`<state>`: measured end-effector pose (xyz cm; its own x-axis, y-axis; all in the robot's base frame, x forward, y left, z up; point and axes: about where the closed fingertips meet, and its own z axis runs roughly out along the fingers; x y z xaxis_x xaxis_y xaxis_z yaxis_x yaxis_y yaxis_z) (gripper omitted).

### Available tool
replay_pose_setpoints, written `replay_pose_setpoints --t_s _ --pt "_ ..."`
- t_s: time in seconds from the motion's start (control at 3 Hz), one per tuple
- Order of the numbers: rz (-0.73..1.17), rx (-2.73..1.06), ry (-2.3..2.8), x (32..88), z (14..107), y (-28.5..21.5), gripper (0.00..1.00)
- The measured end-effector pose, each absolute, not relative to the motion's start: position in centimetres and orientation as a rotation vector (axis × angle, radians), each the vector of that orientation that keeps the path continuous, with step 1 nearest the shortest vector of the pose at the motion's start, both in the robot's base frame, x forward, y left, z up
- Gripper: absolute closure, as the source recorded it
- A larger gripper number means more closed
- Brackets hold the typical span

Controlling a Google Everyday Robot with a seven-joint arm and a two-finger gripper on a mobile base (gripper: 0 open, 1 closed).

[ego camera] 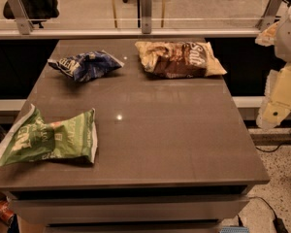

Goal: Move blue chip bag near green jalapeno chip bag

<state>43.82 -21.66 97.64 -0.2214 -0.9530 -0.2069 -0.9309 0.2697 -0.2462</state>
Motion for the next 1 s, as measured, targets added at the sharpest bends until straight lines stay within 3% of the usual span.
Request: replay_pose_setpoints --t_s 1.0 --pt "-0.143 -1.857 2.056 46.9 98.7 -18.2 0.0"
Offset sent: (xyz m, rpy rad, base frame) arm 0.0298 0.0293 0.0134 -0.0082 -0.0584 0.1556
